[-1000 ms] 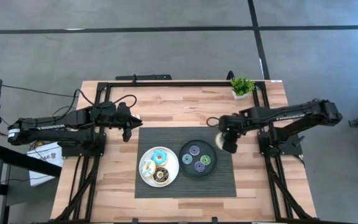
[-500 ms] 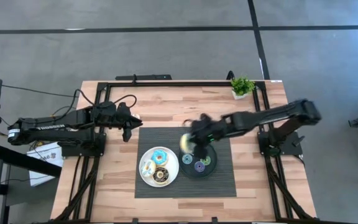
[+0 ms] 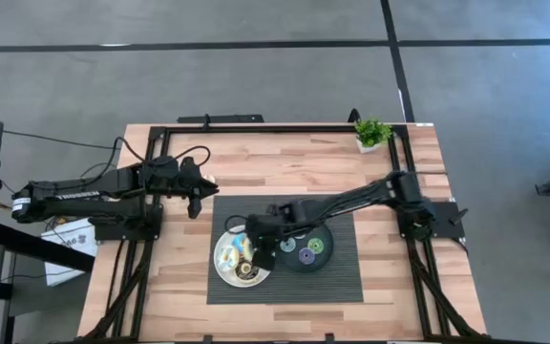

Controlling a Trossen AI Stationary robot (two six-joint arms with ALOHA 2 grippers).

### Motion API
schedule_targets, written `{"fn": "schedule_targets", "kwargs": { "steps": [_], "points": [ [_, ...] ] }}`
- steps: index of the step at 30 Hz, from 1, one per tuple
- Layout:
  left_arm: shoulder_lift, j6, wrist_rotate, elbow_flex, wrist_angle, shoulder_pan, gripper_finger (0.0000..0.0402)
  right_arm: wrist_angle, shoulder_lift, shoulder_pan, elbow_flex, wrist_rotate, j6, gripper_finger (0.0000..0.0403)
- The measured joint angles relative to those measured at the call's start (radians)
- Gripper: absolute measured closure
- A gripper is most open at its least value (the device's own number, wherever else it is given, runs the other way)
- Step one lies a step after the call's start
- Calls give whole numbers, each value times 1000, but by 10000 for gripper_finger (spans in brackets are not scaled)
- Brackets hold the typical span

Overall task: Pick & Place donuts
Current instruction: Put the big green donut on the white plate

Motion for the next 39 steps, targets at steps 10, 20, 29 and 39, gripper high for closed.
{"fn": "schedule_targets", "kwargs": {
  "steps": [10, 20, 29, 39],
  "points": [
    [0, 2, 0, 0, 1, 0, 342, -80, 77, -1, 20, -33, 13, 337],
    [0, 19, 0, 0, 0, 0, 342, -59, 128, -1, 22, -58, 18, 337],
    [0, 19, 0, 0, 1, 0, 342, -59, 128, -4, 22, -103, 11, 319],
    [0, 19, -1, 0, 1, 0, 342, -71, 111, -37, 23, -126, 16, 238]
  ]
}}
